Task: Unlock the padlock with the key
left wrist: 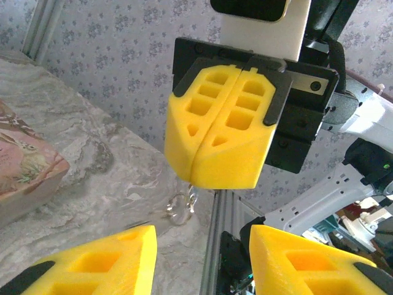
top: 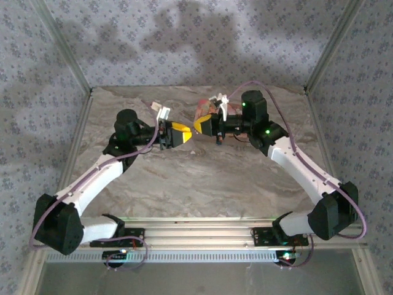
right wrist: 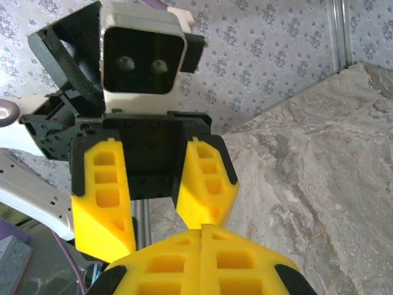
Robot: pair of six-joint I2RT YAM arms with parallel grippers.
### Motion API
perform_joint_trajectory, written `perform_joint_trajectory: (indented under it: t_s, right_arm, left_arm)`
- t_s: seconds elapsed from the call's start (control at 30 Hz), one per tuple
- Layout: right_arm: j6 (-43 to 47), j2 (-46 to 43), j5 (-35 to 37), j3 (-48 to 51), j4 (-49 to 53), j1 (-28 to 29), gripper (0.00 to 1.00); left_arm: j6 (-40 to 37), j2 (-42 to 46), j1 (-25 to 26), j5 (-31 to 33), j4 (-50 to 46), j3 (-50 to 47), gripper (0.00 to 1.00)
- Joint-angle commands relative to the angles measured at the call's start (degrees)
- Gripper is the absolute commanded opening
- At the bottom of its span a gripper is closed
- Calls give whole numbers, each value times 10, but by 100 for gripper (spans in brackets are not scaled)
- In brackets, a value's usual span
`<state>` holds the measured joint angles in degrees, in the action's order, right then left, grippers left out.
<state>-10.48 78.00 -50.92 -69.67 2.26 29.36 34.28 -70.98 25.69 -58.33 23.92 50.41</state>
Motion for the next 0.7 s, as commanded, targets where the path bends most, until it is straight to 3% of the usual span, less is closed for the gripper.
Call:
perform_joint_trajectory:
  t_s: [0.0,0.47,0.6,0.67]
  right_arm:
    - [-20,-14,-11,3,-22,2,0]
    - [-16,-13,-21,2,-23,11,0]
    - [-16,-14,-28,3,-23,16,0]
    - [-17,-14,-29,3,-23,18,0]
  left_arm:
    - [13,-7,7,-20,41,5,42]
    - [-7,-20,27,-14,18,30,36]
    - [-7,-20,29,-12,19,32,31]
    - [-8,-20,30,-11,19,32,24]
